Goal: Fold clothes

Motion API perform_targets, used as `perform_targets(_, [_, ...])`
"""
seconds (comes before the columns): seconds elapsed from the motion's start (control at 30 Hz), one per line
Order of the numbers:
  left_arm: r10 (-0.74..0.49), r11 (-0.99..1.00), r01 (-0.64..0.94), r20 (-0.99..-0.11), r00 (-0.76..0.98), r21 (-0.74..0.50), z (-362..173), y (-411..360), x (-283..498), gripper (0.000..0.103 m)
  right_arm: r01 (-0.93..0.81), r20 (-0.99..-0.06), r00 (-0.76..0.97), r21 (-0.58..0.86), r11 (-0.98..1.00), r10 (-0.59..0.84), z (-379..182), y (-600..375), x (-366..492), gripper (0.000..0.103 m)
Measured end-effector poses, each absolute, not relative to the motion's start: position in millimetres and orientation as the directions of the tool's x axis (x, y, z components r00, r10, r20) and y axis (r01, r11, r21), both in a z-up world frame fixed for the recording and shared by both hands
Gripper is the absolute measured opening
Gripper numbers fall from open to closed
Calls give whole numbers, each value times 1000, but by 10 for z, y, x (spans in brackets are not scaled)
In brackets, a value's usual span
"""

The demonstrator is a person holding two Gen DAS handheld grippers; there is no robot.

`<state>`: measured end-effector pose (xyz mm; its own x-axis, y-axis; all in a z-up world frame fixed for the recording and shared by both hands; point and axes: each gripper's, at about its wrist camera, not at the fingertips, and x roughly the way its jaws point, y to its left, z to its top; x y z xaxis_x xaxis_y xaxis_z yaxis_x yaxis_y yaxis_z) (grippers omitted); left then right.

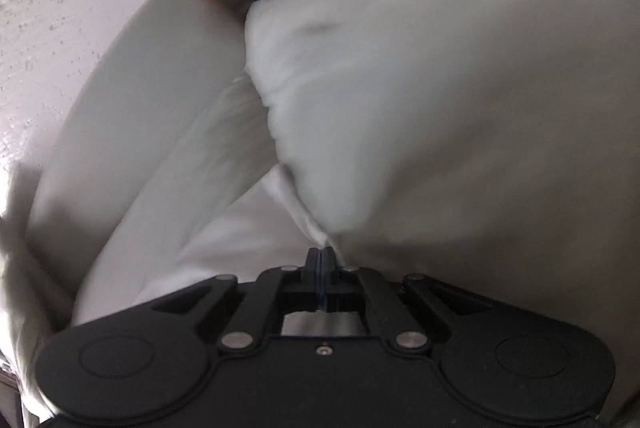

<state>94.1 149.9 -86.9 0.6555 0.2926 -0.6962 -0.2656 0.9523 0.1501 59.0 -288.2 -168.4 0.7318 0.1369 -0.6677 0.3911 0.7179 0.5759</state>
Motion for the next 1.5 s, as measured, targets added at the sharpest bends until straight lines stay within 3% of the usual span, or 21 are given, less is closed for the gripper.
perform_targets(0.07, [390,920,-298,-683,617,256,-875,1478,926,11,394,-702,710,466,792,60,-1602,-2783,579,0])
perform_targets(0.13, [427,904,-308,-689,585,298,-892,1511,896,12,361,-727,684,267,894,-59,-1492,-2549,595,0])
perform_targets(0.2, [426,904,-301,-692,583,303,-846,1543,858,14,346,-740,658,131,929,-140,-1453,-2399,606,0])
perform_targets(0.27, [402,915,-297,-697,594,275,-758,1572,812,13,355,-749,643,107,929,-159,-1399,-2357,590,0])
perform_targets(0.37, [279,959,-234,-680,678,161,-573,1586,668,13,353,-716,693,231,907,-87,-1194,-2444,513,3])
perform_targets(0.57, [-36,998,64,-626,779,22,-342,1017,808,13,232,-577,793,583,779,195,-1079,-2522,670,4])
perform_targets(0.77, [-172,967,251,-636,752,36,-634,409,1251,16,49,-516,749,669,741,417,-1351,-2140,1166,6])
perform_targets(0.9, [-76,980,183,-699,711,79,-998,531,1625,17,46,-572,692,643,764,440,-1600,-2009,1401,6])
perform_targets(1.0, [61,992,36,-697,714,123,-1061,812,1701,19,150,-605,734,589,794,310,-1709,-2262,1392,0])
perform_targets(1.17, [312,950,-202,-677,667,238,-1100,1309,1779,15,386,-649,759,500,775,41,-1782,-2871,1221,0])
perform_targets(1.27, [520,852,-310,-620,588,421,-1144,1428,1775,14,403,-648,761,450,797,-19,-1737,-2971,1126,0])
perform_targets(1.4, [513,858,-323,-641,571,399,-1050,1584,1573,15,446,-661,735,307,841,-149,-1554,-2804,1016,0])
perform_targets(1.5, [423,906,-299,-662,619,299,-809,1599,1284,15,444,-658,743,347,826,-124,-1376,-2789,802,5])
